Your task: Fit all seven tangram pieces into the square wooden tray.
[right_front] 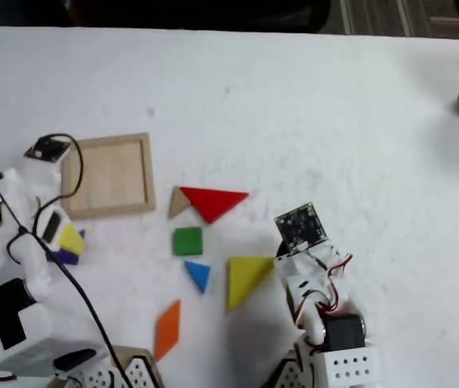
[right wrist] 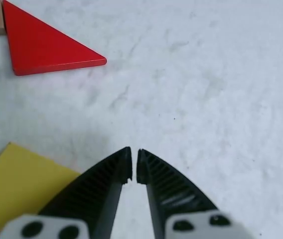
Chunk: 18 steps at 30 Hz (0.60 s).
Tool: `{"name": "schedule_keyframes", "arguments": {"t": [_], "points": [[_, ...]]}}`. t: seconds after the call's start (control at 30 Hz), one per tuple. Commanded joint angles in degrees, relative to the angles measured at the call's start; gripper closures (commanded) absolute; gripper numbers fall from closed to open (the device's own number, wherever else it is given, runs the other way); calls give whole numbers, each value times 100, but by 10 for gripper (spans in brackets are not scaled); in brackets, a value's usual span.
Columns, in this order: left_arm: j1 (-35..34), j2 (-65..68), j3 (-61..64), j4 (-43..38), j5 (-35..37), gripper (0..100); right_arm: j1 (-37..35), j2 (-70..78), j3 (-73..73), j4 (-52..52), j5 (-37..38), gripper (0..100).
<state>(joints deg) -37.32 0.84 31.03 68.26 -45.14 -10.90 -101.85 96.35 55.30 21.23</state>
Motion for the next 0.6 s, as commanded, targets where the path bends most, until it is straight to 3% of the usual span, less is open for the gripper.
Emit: {"name": "schedule_keyframes", "arguments": {"t": [0.0,0.27,0.4,0.57], "points": [[-207,-40,-132,-149,-1055,723,22,-13,53,-119,-9,971],[-31,-22,932,-1495,-1916,731,13,-13,53,-119,-9,971],[171,-48,1319,-1635,-1890,733,13,-13,53,-119,-9,971],[303,-31,1407,-1626,-1213,814,13,-13,53,-119,-9,971]]}}
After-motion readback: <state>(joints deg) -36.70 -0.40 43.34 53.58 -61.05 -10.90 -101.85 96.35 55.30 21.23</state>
